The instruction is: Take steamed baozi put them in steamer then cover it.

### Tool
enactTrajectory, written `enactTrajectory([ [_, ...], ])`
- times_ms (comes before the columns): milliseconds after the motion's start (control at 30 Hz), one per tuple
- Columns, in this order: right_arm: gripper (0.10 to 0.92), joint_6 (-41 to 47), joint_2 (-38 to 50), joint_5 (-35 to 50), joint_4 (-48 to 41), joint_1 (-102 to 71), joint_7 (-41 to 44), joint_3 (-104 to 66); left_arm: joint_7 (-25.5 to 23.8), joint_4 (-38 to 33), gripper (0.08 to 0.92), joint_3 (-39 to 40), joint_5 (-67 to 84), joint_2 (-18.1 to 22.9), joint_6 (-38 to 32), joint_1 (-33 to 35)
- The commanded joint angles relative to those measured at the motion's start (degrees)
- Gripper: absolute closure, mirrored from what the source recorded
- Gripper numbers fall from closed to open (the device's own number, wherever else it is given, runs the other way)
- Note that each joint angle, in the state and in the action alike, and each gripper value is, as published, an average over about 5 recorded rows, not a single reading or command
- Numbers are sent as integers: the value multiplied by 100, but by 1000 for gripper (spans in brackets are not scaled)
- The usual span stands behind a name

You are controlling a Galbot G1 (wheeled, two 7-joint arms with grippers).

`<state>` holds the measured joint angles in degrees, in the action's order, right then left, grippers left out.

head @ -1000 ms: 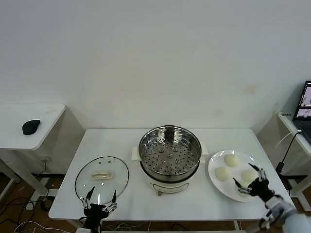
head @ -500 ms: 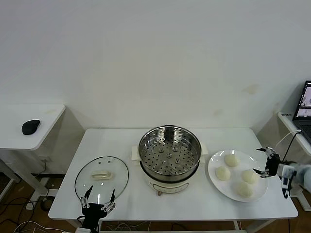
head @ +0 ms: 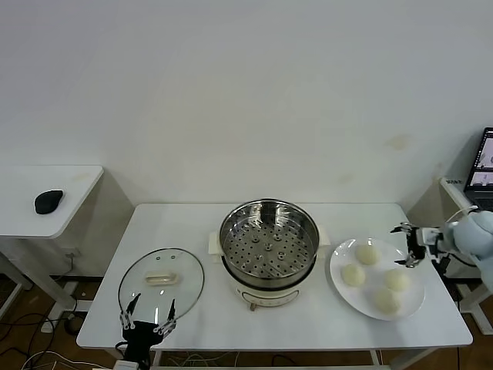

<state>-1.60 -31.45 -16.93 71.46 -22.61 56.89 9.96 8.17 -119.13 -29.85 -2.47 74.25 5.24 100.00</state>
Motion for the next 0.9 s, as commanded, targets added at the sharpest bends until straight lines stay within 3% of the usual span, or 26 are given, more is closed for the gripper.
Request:
enactTrajectory([
  [33,203,-278,-1074,-230,-1867,1998,418,2218,-3,12,177,-118,-5,-12,13,-3],
  [533,205,-124,-1507,-411,-2153,1680,355,2132,-16,26,177,-196,-19,-5,9,48],
  [900,280,-85,-1598,-577,-2285,1474,292,1954,-21,20,177,-195,-30,-26,12,28],
])
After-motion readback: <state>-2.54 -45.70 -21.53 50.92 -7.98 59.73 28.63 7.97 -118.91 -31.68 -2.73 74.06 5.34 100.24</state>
